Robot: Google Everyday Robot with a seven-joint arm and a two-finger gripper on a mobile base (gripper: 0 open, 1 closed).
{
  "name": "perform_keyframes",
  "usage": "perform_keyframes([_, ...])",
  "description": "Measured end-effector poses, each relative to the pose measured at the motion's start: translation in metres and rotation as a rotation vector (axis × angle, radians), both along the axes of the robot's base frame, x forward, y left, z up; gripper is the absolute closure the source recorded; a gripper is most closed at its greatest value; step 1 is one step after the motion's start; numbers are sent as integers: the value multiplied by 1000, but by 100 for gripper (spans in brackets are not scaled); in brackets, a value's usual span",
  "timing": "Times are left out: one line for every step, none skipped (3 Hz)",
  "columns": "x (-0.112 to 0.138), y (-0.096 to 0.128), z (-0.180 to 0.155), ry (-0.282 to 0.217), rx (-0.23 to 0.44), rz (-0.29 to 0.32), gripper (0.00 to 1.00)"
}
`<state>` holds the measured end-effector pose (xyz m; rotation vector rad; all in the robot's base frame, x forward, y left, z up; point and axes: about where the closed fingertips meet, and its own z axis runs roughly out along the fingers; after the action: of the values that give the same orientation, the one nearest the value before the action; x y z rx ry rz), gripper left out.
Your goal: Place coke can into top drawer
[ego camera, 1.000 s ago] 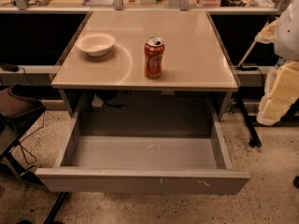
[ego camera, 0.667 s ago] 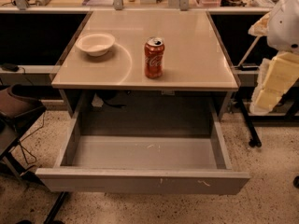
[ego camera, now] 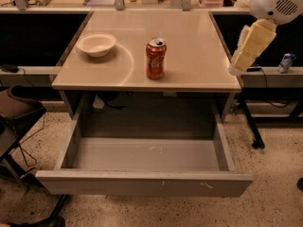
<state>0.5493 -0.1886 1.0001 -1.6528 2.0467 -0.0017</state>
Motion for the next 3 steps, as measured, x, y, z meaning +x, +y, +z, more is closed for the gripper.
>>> perform_keyframes([0,0,0,0,0,0,0])
perform_keyframes([12,-4,-7,3,102,15,0])
perform_keyframes([51,33,-20,29,304,152,0])
